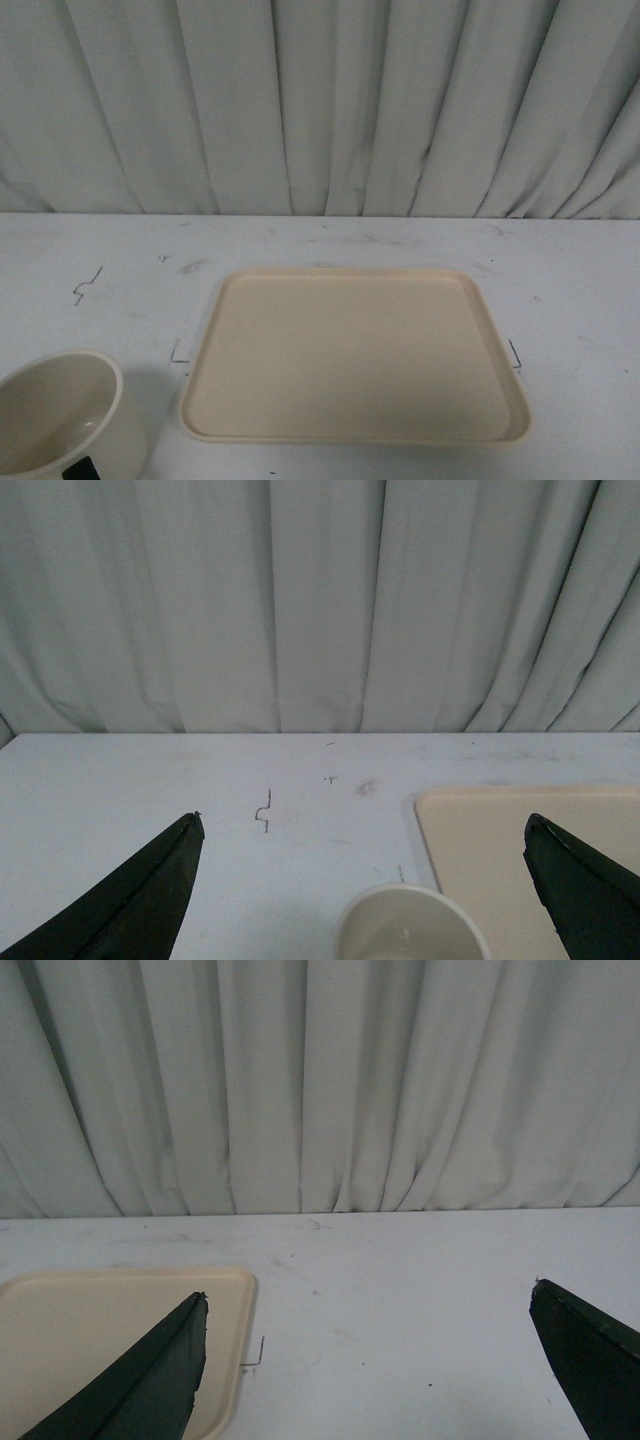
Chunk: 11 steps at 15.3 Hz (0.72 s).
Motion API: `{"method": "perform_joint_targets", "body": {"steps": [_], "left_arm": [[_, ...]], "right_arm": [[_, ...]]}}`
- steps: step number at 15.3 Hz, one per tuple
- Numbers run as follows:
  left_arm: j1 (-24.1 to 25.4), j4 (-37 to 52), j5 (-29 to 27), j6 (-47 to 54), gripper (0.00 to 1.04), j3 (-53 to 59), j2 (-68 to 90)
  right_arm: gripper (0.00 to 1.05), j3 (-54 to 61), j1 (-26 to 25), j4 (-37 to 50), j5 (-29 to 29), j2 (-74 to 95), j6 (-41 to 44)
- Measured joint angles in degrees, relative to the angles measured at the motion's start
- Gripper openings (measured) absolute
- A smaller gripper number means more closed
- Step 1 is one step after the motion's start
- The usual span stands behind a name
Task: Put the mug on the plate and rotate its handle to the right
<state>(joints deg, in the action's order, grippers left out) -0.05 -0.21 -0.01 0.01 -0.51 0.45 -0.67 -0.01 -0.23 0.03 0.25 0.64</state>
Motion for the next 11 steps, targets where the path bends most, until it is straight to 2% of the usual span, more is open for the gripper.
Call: {"method": "perform_joint_targets", "body": {"steps": [11], "left_arm": [[0.00,0.00,0.00,0.00,0.98,0.00,0.00]], "right_arm": [[0.98,0.00,0.00,0.00,0.00,0.00,0.00]]}}
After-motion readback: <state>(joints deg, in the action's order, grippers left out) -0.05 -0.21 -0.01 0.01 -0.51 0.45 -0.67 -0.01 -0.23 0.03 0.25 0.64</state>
